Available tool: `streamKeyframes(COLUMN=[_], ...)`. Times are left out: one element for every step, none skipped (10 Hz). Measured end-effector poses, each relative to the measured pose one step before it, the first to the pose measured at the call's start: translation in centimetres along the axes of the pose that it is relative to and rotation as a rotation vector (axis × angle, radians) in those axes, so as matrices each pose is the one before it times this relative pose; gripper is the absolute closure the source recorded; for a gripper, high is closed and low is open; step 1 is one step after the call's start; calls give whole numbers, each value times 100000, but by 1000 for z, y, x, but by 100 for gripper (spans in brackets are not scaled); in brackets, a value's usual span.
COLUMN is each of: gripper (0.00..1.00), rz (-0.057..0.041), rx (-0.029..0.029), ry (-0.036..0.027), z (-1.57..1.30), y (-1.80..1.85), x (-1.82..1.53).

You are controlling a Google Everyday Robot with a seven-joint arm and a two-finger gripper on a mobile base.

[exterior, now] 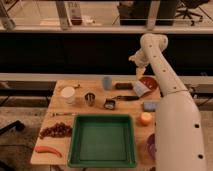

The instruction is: Place towel in red bowl

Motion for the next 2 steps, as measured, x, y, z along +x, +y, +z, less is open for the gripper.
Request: streamKeyframes(gripper=[20, 24], rz=[1368, 928], rx=[-548, -584], ry=[-889, -458], z=[-21, -168], y=[753, 1134], x=[641, 551])
